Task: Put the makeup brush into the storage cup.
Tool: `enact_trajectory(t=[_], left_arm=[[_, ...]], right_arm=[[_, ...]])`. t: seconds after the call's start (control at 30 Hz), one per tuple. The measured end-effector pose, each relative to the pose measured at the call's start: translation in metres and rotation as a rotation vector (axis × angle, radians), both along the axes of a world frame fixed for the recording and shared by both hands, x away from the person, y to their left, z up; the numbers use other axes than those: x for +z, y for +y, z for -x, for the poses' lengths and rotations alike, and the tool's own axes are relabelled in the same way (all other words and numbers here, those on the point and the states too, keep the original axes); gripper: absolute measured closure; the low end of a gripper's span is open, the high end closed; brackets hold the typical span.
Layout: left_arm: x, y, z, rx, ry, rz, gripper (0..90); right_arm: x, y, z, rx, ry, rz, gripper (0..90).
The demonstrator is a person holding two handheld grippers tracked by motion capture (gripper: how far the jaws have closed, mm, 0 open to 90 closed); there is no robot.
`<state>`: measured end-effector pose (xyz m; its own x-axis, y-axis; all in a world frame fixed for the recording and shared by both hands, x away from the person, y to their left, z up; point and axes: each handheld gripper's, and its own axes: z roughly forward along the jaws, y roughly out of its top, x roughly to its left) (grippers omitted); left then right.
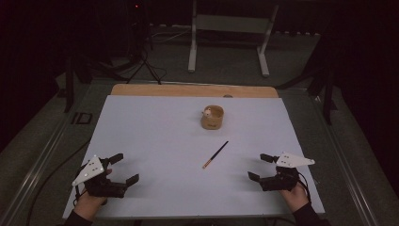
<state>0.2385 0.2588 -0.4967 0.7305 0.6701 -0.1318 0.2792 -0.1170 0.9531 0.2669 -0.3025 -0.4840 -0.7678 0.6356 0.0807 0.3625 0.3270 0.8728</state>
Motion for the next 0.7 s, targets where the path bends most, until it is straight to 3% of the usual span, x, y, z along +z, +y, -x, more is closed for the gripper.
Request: enact_trajectory(t=[0.27,0.47,0.7], left_arm=[[0.0006,0.0003,0.0003,0.001,0.001,0.000,0.7],[0.0016,0.0005,0.0008,0.004,-0.005,0.003,0.7],[0.0028,0.0010,0.0017,0.007,-0.010,0.002,0.7]], right_arm=[[-0.0013,0.0032,-0.0004,0.042,0.009,0.013,11.7],[0.0013,0.0037,0.0015,0.036,-0.015,0.008,11.7],[0.0006,0.0025,-0.0006,0.014,-0.011,0.016,11.7]])
